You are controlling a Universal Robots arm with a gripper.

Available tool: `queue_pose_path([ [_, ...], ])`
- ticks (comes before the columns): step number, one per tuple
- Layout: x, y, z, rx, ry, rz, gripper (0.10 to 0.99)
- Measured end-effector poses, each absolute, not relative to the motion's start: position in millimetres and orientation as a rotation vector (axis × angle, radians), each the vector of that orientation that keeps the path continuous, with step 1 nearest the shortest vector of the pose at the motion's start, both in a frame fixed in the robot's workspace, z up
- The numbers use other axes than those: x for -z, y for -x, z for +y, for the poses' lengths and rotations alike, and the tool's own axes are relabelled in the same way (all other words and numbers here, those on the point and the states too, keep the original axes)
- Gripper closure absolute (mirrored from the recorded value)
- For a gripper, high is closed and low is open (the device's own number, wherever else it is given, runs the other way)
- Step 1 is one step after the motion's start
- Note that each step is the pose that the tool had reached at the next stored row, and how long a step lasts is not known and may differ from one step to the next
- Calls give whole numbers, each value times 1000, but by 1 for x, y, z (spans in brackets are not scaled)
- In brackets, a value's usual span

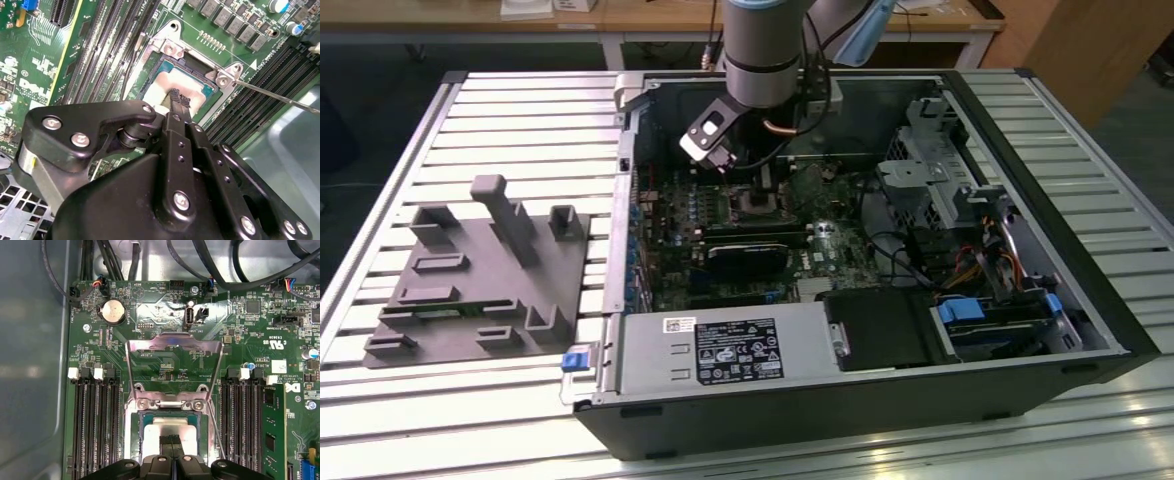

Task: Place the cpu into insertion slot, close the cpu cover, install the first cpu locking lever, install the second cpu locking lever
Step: 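Place the cpu into insertion slot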

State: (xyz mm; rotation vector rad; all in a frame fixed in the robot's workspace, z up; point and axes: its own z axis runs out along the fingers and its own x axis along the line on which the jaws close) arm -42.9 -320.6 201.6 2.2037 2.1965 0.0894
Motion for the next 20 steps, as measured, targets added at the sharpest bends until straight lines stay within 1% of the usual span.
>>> queue_pose_path([
  [15,-199,43,-321,-89,-2204,2196,980],
  [20,-205,43,-321,-90,-2204,2197,980],
])
